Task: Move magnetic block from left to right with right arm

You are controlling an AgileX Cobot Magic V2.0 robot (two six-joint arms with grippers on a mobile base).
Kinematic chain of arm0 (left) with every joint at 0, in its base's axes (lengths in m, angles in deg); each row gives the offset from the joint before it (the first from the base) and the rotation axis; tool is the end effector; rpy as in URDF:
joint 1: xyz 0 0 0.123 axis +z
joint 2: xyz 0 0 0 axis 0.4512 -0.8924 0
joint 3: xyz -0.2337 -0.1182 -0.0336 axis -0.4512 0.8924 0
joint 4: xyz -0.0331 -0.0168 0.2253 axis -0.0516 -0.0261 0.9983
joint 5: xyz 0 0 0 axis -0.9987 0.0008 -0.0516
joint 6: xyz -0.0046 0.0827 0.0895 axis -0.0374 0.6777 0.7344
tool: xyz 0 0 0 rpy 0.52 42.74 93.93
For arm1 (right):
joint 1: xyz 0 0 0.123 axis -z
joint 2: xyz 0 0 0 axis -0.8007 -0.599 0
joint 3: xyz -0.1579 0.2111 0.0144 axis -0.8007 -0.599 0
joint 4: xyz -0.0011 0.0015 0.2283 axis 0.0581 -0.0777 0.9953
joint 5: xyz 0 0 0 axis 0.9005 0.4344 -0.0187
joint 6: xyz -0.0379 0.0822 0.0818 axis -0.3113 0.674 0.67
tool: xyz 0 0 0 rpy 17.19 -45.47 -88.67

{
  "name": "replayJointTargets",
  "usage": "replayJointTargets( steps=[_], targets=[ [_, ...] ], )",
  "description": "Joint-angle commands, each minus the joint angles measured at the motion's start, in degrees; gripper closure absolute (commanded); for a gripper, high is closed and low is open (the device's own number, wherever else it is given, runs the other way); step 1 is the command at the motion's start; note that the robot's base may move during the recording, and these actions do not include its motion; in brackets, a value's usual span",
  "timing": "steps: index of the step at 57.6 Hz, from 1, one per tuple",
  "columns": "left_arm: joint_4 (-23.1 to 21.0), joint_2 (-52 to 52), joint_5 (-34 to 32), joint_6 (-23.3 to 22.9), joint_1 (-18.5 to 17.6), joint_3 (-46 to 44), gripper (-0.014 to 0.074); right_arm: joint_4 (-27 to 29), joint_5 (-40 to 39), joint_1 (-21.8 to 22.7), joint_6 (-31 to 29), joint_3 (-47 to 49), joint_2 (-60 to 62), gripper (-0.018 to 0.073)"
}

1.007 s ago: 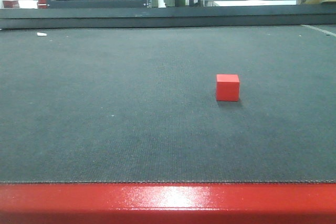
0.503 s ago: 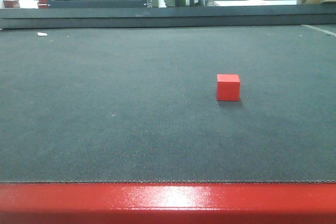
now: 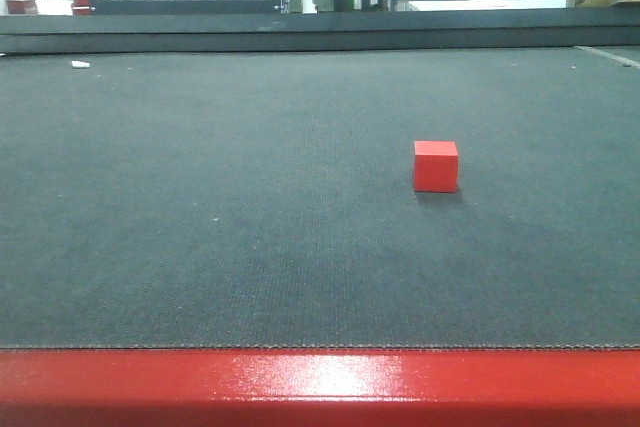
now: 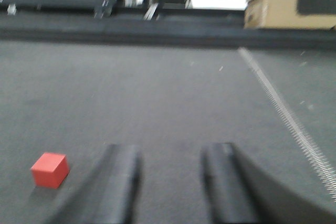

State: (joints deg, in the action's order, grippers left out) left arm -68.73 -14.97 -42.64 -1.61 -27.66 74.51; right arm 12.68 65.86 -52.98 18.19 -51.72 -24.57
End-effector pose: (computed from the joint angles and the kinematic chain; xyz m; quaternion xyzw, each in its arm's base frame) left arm 0.0851 -0.0016 0.2022 -0.0076 0.6926 -0.0203 0.7210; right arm 0.1092 0.0004 0.2923 0.0127 0.7332 0.0132 0.6798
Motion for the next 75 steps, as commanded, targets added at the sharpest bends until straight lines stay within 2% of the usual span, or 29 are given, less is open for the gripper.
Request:
replayJointTargets(
  steps=[1, 8, 15, 22, 35, 47, 57, 69, 75],
  targets=[
    [-0.27, 0.71, -4.77, -0.34, 0.08, 0.46, 0.0722, -0.67, -2.39, -2.23, -0.17, 5.38, -6.78, -0.0012],
    [-0.27, 0.71, -4.77, -0.34, 0.08, 0.46, 0.0722, -0.67, 2.12, -7.16, 1.19, 11.77, -16.35, -0.0011],
    [-0.27, 0.71, -4.77, -0.34, 0.08, 0.46, 0.0722, -2.06, 8.81, -13.26, 6.01, 20.97, -26.90, -0.0011],
    [-0.27, 0.71, -4.77, -0.34, 0.08, 0.46, 0.0722, -4.64, 16.65, -19.31, 13.10, 30.47, -37.97, -0.0011],
    [-0.27, 0.71, -4.77, -0.34, 0.08, 0.46, 0.0722, -10.94, 29.75, -26.74, 27.18, 47.38, -57.84, -0.0011],
    [-0.27, 0.71, -4.77, -0.34, 0.08, 0.46, 0.0722, -12.57, 38.66, -28.81, 32.87, 61.13, -73.00, -0.0011],
    [-0.27, 0.71, -4.77, -0.34, 0.08, 0.46, 0.0722, -13.87, 42.46, -28.82, 36.45, 68.40, -82.38, -0.0011],
    [-0.27, 0.71, -4.77, -0.34, 0.08, 0.46, 0.0722, -14.65, 40.54, -28.09, 42.09, 70.30, -87.81, -0.0011],
    [-0.27, 0.71, -4.77, -0.34, 0.08, 0.46, 0.0722, -14.65, 38.87, -27.79, 42.22, 70.30, -89.45, -0.0011]
  ],
)
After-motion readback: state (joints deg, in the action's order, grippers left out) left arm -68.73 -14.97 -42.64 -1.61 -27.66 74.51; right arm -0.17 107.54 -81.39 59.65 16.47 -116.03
